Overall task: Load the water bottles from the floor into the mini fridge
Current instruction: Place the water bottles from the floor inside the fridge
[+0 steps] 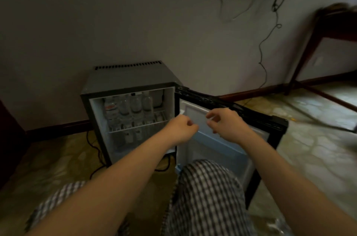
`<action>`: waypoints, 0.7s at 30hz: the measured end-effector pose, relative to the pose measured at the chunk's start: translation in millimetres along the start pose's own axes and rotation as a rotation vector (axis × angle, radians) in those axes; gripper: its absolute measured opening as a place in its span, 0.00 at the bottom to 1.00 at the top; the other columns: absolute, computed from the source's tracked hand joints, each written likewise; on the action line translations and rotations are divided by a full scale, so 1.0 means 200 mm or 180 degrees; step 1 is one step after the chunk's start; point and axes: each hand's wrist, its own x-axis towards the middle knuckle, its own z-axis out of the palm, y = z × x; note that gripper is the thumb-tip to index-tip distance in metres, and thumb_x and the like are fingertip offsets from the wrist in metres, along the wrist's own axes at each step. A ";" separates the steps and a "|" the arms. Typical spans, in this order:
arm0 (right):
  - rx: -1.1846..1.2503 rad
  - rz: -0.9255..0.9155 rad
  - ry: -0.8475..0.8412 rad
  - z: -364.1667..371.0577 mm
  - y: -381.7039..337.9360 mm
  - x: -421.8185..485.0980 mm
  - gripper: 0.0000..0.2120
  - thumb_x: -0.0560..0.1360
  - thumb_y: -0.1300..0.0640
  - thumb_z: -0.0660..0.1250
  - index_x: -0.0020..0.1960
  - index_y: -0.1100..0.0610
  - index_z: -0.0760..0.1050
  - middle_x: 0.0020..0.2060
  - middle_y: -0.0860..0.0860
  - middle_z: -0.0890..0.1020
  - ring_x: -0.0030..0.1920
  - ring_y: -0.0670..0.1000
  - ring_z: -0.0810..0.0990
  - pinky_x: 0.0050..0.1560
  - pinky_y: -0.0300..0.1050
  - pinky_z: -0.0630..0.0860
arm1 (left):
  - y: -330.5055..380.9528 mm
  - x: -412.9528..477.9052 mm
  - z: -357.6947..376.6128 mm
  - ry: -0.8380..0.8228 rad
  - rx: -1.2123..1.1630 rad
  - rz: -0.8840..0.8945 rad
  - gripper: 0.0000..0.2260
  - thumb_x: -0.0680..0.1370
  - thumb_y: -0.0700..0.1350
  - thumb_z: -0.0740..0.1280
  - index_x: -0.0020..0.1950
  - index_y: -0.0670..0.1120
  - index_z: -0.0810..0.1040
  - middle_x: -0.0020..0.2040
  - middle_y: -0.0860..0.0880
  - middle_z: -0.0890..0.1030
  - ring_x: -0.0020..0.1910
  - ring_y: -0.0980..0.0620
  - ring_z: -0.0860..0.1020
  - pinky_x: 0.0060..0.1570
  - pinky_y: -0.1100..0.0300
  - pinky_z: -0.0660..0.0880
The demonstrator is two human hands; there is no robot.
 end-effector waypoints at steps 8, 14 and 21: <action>0.0176 0.0333 0.0081 -0.18 0.40 -0.53 0.12 0.79 0.56 0.60 0.61 0.56 0.74 0.41 0.51 0.80 0.41 0.50 0.80 0.37 0.43 0.76 | 0.36 -0.26 0.43 -0.0564 -0.0056 0.0432 0.11 0.79 0.49 0.60 0.53 0.44 0.77 0.54 0.42 0.79 0.55 0.45 0.77 0.53 0.53 0.73; 0.0206 0.0767 0.0110 -0.09 0.73 -0.83 0.12 0.77 0.58 0.62 0.59 0.58 0.75 0.41 0.52 0.80 0.38 0.52 0.80 0.33 0.36 0.72 | 0.38 -0.37 0.79 -0.0662 -0.0062 0.0586 0.10 0.78 0.48 0.61 0.52 0.43 0.78 0.51 0.44 0.81 0.53 0.46 0.78 0.54 0.52 0.74; -0.0141 0.1790 0.0002 0.18 1.23 -1.25 0.13 0.76 0.54 0.64 0.58 0.55 0.77 0.52 0.55 0.83 0.53 0.56 0.80 0.54 0.47 0.76 | 0.30 -0.48 1.22 -0.1293 -0.0006 0.0573 0.11 0.77 0.48 0.62 0.52 0.42 0.78 0.50 0.44 0.81 0.51 0.46 0.78 0.54 0.51 0.75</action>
